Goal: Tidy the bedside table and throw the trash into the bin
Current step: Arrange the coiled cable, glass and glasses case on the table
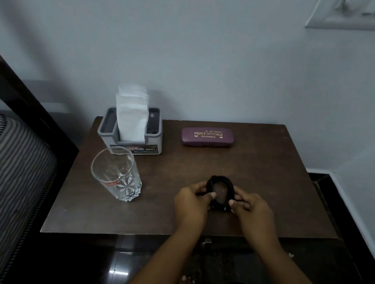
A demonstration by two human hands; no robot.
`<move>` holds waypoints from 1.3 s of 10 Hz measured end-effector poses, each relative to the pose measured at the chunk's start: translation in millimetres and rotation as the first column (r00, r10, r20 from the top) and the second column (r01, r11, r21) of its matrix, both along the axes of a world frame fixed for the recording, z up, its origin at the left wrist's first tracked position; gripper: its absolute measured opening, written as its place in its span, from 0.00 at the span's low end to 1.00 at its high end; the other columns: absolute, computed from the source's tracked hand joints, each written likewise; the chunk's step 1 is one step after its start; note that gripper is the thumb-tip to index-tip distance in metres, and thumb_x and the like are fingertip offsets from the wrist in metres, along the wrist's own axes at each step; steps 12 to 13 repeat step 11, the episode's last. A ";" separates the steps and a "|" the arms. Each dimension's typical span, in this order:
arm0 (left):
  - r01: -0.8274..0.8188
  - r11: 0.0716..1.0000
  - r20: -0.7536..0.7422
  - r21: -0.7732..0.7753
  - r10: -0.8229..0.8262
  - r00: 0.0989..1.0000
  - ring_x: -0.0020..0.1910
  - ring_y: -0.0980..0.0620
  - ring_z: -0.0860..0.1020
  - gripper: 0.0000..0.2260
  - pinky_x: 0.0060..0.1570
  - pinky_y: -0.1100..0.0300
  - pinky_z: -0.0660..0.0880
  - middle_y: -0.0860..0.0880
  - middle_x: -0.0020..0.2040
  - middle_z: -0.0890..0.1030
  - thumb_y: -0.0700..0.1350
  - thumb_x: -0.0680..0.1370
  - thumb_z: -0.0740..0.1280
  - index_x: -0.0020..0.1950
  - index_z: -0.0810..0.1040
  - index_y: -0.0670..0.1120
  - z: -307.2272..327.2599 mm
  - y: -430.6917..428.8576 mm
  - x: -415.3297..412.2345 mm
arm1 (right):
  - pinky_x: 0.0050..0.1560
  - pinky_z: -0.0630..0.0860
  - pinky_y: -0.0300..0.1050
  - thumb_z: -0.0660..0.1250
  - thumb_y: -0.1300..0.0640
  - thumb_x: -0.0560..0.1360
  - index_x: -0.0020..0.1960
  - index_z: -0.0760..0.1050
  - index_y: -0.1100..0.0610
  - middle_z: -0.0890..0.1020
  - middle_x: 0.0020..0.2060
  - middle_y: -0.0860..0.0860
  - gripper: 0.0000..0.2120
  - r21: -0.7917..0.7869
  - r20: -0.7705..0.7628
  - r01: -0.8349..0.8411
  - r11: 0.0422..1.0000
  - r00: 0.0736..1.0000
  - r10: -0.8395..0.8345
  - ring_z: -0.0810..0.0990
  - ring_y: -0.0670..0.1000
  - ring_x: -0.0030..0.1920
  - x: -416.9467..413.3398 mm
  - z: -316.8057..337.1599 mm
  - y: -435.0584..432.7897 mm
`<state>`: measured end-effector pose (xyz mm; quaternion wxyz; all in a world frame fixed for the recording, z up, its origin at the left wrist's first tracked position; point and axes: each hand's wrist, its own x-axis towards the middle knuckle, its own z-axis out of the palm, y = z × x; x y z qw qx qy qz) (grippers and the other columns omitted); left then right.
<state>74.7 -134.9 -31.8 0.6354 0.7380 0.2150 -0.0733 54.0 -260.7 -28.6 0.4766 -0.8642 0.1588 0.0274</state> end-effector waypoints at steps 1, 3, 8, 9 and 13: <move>-0.041 0.999 0.015 -0.003 0.041 0.999 0.44 0.52 0.78 0.17 0.43 0.61 0.80 0.46 0.48 0.80 0.35 0.72 0.70 0.61 0.78 0.40 0.9 9.6 2.1 | 0.40 0.66 0.24 0.67 0.63 0.74 0.64 0.74 0.56 0.79 0.49 0.52 0.19 -0.021 0.024 -0.022 1.000 0.999 0.022 0.77 0.46 0.45 5.8 -0.4 12.1; -0.074 0.996 0.023 -0.047 0.075 0.997 0.41 0.53 0.77 0.16 0.30 0.73 0.75 0.47 0.44 0.78 0.33 0.72 0.70 0.60 0.78 0.38 4.8 13.5 14.3 | 0.40 0.68 0.28 0.68 0.64 0.72 0.62 0.76 0.57 0.79 0.47 0.53 0.18 0.010 0.050 0.000 1.000 0.999 -0.001 0.78 0.48 0.43 23.0 -1.6 20.5; -0.116 0.991 0.061 -0.062 0.120 0.991 0.42 0.53 0.79 0.17 0.35 0.69 0.78 0.47 0.46 0.79 0.35 0.72 0.71 0.60 0.77 0.39 -1.2 12.3 21.1 | 0.49 0.78 0.44 0.68 0.65 0.72 0.61 0.77 0.58 0.77 0.42 0.52 0.17 0.053 0.067 0.033 0.998 0.997 -0.037 0.78 0.48 0.39 36.2 -9.0 22.5; -0.124 0.989 0.073 -0.081 0.130 0.989 0.43 0.52 0.79 0.17 0.41 0.65 0.80 0.45 0.48 0.80 0.37 0.72 0.71 0.61 0.77 0.39 -3.3 12.7 17.5 | 0.54 0.78 0.50 0.67 0.62 0.74 0.61 0.77 0.55 0.79 0.46 0.53 0.16 0.057 0.044 0.037 0.998 0.998 -0.039 0.81 0.51 0.45 32.9 -9.2 23.6; -0.106 0.994 0.092 0.002 0.105 0.990 0.48 0.48 0.81 0.17 0.55 0.48 0.78 0.44 0.50 0.83 0.42 0.72 0.72 0.59 0.78 0.42 -12.7 23.2 -9.4 | 0.58 0.74 0.44 0.63 0.64 0.76 0.63 0.74 0.55 0.74 0.50 0.49 0.17 0.048 0.128 0.052 0.998 0.990 -0.058 0.77 0.47 0.48 -0.5 -4.2 22.8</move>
